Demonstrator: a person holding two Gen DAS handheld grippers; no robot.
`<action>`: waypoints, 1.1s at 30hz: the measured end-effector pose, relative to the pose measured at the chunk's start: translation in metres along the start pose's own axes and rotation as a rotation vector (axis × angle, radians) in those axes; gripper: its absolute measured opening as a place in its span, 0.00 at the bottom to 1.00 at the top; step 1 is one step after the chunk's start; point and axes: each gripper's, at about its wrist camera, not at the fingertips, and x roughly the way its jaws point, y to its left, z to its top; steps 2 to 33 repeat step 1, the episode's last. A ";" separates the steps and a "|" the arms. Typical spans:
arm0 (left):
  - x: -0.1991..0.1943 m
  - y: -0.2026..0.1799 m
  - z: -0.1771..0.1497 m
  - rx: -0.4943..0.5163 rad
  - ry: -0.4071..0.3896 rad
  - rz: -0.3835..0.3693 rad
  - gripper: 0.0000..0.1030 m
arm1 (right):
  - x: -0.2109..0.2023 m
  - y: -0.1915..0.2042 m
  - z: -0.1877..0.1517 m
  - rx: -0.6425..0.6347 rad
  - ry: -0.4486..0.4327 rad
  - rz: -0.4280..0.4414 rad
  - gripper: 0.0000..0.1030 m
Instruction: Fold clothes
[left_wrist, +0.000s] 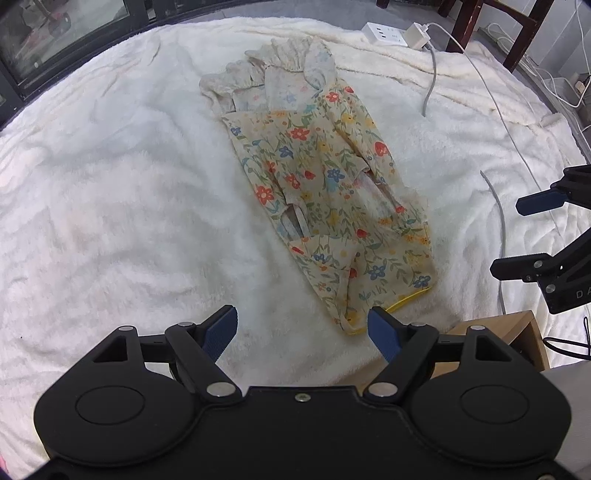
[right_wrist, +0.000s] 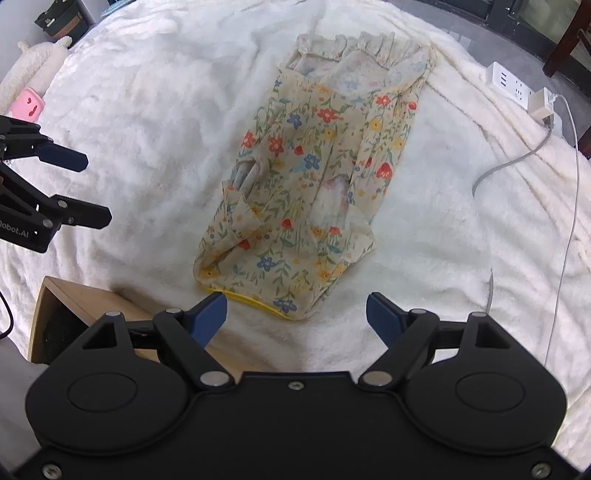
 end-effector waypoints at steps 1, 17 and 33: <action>-0.001 0.000 0.000 0.000 -0.005 0.000 0.74 | 0.000 0.000 0.000 -0.001 0.000 0.001 0.83; -0.001 0.000 0.000 0.000 -0.005 0.000 0.74 | 0.000 0.000 0.000 -0.001 0.000 0.001 0.83; -0.001 0.000 0.000 0.000 -0.005 0.000 0.74 | 0.000 0.000 0.000 -0.001 0.000 0.001 0.83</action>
